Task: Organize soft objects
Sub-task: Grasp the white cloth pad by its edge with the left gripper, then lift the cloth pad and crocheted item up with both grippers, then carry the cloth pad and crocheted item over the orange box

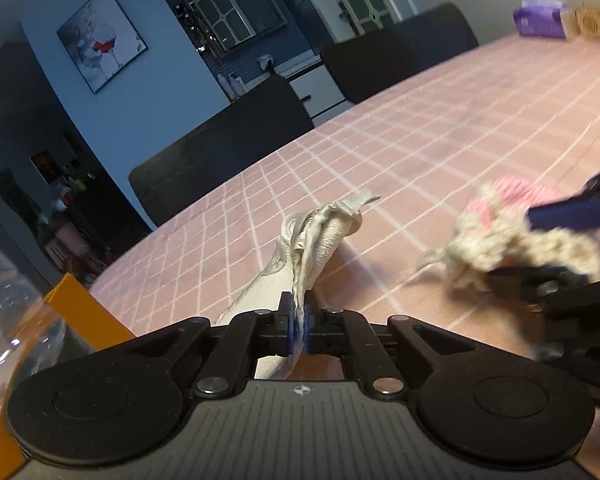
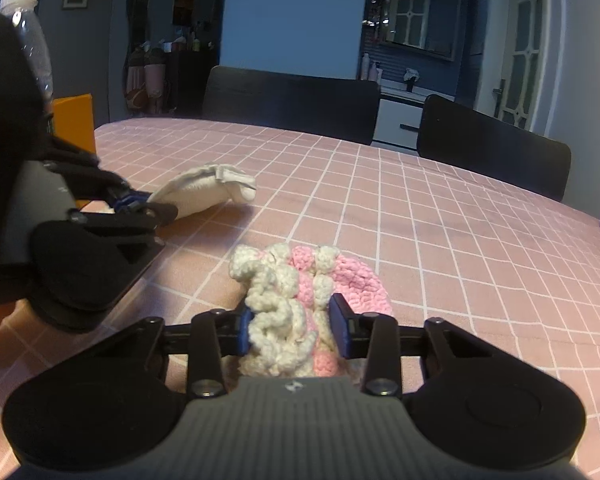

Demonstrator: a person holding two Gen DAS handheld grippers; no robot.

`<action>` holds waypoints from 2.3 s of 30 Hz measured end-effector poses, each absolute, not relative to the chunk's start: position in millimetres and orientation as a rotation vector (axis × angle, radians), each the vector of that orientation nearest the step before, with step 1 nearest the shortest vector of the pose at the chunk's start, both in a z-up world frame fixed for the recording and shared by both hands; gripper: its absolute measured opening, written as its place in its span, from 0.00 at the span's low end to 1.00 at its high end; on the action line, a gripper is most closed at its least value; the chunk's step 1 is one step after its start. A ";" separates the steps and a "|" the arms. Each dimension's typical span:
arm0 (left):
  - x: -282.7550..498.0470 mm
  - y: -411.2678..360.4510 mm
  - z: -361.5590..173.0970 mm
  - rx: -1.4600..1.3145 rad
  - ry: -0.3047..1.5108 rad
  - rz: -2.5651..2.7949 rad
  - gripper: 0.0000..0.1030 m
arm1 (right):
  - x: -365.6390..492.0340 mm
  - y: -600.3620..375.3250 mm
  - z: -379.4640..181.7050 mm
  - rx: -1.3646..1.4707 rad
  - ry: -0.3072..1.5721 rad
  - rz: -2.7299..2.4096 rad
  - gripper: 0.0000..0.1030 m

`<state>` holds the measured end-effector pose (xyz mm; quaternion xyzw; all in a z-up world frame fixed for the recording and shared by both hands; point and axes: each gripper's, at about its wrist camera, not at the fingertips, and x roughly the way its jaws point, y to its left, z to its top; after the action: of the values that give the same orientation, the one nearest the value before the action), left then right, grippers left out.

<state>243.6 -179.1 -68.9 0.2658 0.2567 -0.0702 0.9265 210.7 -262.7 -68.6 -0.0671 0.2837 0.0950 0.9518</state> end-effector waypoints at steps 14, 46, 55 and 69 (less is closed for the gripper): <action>184.6 -156.3 -21.2 0.282 0.504 -0.249 0.04 | 171.4 -262.9 -31.3 -0.075 0.528 0.147 0.12; 27.9 -66.2 75.9 0.084 0.218 -0.278 0.04 | 36.7 -210.5 54.4 -0.052 0.335 0.370 0.13; 18.9 -20.8 104.9 0.133 0.178 -0.228 0.04 | 27.1 -164.1 91.1 -0.084 0.284 0.532 0.13; 75.0 51.6 109.0 0.103 0.308 -0.199 0.04 | 82.7 -75.0 100.1 -0.182 0.403 0.705 0.13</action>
<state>75.0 51.6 109.0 0.0514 0.1529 -0.0991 0.9819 82.7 -75.0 100.1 -0.0883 0.1960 0.3423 0.9147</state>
